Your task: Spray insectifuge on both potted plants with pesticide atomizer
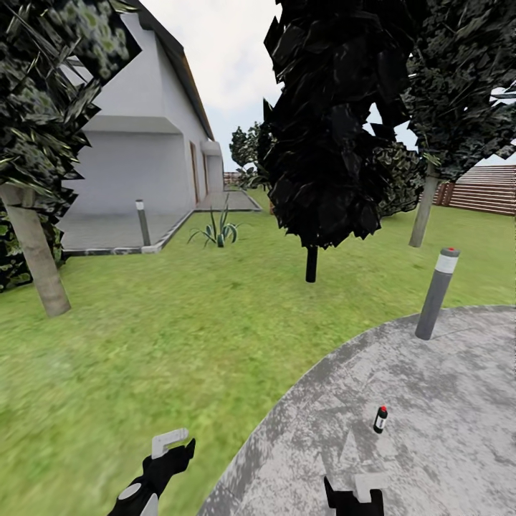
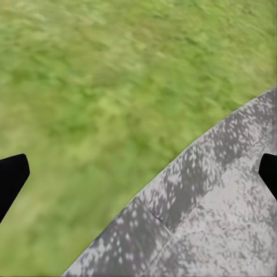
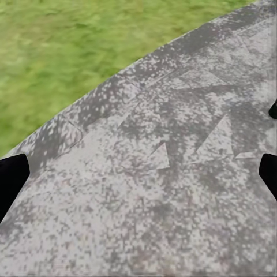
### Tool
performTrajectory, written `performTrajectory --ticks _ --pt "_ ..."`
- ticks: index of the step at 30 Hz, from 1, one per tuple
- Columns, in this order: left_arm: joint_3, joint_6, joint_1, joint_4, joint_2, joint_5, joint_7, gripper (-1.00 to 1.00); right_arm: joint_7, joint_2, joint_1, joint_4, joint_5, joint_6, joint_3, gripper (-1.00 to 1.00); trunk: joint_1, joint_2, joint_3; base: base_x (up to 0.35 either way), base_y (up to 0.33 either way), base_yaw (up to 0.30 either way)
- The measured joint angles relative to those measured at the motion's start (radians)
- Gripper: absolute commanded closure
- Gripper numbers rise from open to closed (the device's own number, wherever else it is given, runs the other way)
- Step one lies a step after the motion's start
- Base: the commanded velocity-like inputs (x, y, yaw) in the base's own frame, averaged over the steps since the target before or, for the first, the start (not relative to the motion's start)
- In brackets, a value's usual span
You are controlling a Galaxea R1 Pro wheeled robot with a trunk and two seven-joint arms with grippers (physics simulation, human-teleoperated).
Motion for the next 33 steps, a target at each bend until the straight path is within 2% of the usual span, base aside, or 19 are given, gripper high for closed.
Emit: performTrajectory --ticks 8,23,33 --pt "0.0 0.0 0.0 0.0 0.0 0.0 0.0 -1.0 0.0 0.0 0.0 0.001 0.0 0.0 0.0 -1.0 0.0 0.0 0.0 0.172 0.0 -0.012" --pt "0.0 -0.001 0.0 0.0 0.001 -0.001 0.0 -1.0 0.0 0.001 0.0 0.001 0.0 0.0 0.001 -1.0 0.0 0.0 0.0 0.27 0.0 -0.001" --pt "0.0 -0.001 0.0 0.0 0.001 -0.002 0.0 -1.0 0.0 0.001 0.0 0.001 0.0 0.0 0.001 -1.0 0.0 0.0 0.0 0.045 0.0 0.0"
